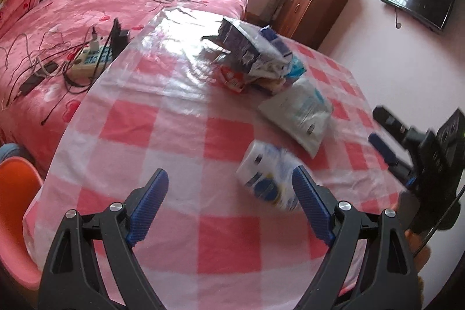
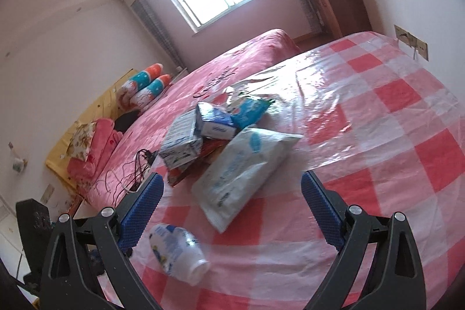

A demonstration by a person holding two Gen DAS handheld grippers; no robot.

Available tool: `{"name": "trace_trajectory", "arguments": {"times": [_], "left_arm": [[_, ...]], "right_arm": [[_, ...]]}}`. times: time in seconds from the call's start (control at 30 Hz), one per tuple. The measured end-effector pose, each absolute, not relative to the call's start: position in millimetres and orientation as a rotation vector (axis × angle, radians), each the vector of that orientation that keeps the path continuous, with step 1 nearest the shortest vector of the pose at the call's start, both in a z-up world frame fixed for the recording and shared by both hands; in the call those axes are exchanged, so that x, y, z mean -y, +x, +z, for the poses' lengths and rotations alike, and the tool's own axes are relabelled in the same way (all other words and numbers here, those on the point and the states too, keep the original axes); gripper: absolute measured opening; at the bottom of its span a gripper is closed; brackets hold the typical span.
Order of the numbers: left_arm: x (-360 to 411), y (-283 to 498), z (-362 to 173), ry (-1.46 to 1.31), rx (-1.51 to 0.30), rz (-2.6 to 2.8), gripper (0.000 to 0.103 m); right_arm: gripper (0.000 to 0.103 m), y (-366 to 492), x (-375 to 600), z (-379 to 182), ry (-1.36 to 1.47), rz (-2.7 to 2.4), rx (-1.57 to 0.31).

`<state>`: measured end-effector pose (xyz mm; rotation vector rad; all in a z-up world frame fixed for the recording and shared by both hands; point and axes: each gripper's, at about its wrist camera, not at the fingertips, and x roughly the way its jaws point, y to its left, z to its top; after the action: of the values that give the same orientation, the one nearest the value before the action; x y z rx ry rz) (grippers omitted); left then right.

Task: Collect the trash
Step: 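Return both tools toward the remaining trash on the table, then grasp the white milk carton with the left tool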

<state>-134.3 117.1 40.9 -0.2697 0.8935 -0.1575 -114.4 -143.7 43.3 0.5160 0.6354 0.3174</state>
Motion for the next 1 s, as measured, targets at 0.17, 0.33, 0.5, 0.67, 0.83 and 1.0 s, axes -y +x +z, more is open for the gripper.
{"name": "trace_trajectory", "arguments": {"times": [0.17,0.33,0.5,0.67,0.83,1.0], "left_arm": [[-98,-111,56,-0.237,-0.862,-0.173,0.088],[-74,-79,76,-0.173,-0.830,-0.173,0.088],[-47,-40,100,-0.134,-0.798,-0.210,0.088],[-31,5,105,-0.145,-0.818,-0.208,0.088],[-7,47,99,-0.059,-0.834,-0.174,0.087],[-8,79,89,-0.033,-0.861,-0.127,0.080]], "right_arm": [[0.094,-106,162,32,0.559,0.283,-0.659],[0.094,-101,172,24,0.596,0.271,-0.675],[0.094,-98,176,23,0.611,0.279,-0.671],[0.094,-96,178,24,0.611,0.285,-0.666],[0.094,-94,182,22,0.631,0.298,-0.670],[0.094,-94,184,21,0.645,0.312,-0.670]]}}
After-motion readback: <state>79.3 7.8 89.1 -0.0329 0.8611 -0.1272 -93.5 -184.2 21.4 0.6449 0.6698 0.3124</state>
